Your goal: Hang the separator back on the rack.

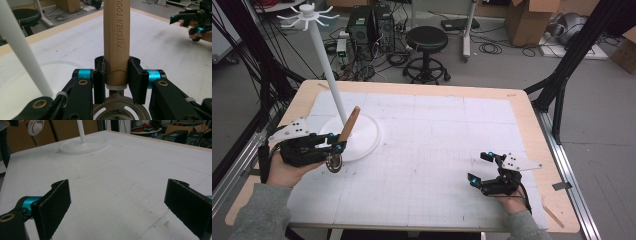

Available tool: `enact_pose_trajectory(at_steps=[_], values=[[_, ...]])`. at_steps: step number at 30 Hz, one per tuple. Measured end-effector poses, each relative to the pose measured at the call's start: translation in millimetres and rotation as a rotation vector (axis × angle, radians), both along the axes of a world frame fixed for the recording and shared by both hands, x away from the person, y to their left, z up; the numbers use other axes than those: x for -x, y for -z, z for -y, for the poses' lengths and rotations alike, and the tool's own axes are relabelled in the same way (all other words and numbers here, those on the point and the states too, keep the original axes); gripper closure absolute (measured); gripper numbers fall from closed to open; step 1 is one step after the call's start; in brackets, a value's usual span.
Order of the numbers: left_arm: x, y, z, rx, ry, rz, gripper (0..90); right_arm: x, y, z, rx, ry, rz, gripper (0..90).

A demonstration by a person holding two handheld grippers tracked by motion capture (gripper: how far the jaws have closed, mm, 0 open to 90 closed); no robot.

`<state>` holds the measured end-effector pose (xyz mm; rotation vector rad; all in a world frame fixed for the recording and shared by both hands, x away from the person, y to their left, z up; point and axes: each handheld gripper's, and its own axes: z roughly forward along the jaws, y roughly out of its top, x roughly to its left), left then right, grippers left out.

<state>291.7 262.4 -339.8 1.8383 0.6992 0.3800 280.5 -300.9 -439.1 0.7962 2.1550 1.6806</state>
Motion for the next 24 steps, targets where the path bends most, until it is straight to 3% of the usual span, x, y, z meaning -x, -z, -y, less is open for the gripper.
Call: enact_pose_trajectory(at_steps=[11, 24], values=[[0.9, -4.4, -20.1, 0.050, -0.051, 0.012, 68.7, 0.5, -0.2, -0.9, 0.004, 0.000, -0.002, 6.1], [2.3, -14.8, -31.9, 0.088, -0.090, 0.046, 68.7, 0.5, -0.7, 0.0, -0.005, -0.001, 0.000, 6.1]])
